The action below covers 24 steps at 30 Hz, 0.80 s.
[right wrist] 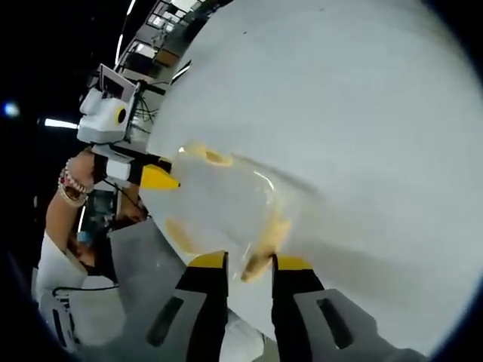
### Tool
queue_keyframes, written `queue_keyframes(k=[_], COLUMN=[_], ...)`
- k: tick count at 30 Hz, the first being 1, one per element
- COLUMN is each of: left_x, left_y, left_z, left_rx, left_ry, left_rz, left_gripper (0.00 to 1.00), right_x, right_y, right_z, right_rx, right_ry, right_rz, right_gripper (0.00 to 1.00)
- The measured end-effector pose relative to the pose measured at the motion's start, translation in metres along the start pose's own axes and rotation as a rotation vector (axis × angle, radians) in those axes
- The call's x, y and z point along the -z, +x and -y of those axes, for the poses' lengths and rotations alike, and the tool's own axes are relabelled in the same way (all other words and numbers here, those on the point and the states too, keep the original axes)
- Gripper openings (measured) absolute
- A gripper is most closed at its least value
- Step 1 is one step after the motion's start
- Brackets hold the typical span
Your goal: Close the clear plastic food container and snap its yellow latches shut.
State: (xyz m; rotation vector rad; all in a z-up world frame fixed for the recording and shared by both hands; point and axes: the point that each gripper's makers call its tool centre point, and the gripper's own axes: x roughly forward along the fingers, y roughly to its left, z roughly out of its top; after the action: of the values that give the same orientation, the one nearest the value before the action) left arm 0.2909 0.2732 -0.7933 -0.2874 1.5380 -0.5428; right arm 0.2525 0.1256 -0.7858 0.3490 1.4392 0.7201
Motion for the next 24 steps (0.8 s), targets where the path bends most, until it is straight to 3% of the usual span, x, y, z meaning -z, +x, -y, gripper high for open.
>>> queue_keyframes(k=[5,8,9,18,19,20,21,22,24], left_x=[-0.002,-0.005,-0.007,-0.014,-0.011,-0.005,-0.01,-0.026,-0.042], left_y=[0.0,0.0,-0.001,-0.003,-0.003,-0.008,-0.012,-0.022,-0.04], left_z=[0.002,0.002,0.003,0.004,0.006,0.001,0.001,0.0,0.005], left_rx=[-0.001,0.0,0.002,0.039,0.044,0.021,0.009,-0.006,0.023], left_ry=[-0.015,-0.013,-0.018,0.031,0.047,0.145,0.173,0.209,0.239], left_rz=[-0.002,0.01,0.012,0.051,0.045,0.006,0.035,0.131,0.213], left_gripper=[0.22,0.22,0.22,0.25,0.25,0.25,0.25,0.25,0.24], right_x=[0.0,-0.001,-0.001,-0.002,-0.006,-0.007,-0.009,-0.01,-0.008], right_y=[0.0,0.0,0.002,0.002,0.002,0.001,-0.001,-0.001,-0.003], right_z=[0.0,-0.002,0.002,-0.005,-0.003,-0.003,-0.004,-0.004,-0.005], right_rx=[-0.006,-0.064,-0.033,-0.013,0.017,0.043,0.08,0.102,0.128], right_ry=[-0.002,0.034,0.068,-0.017,-0.056,-0.108,-0.166,-0.195,-0.276], right_rz=[0.034,0.058,0.067,0.06,0.07,0.067,0.056,0.049,0.001], right_gripper=[0.15,0.13,0.13,0.17,0.18,0.18,0.18,0.18,0.18])
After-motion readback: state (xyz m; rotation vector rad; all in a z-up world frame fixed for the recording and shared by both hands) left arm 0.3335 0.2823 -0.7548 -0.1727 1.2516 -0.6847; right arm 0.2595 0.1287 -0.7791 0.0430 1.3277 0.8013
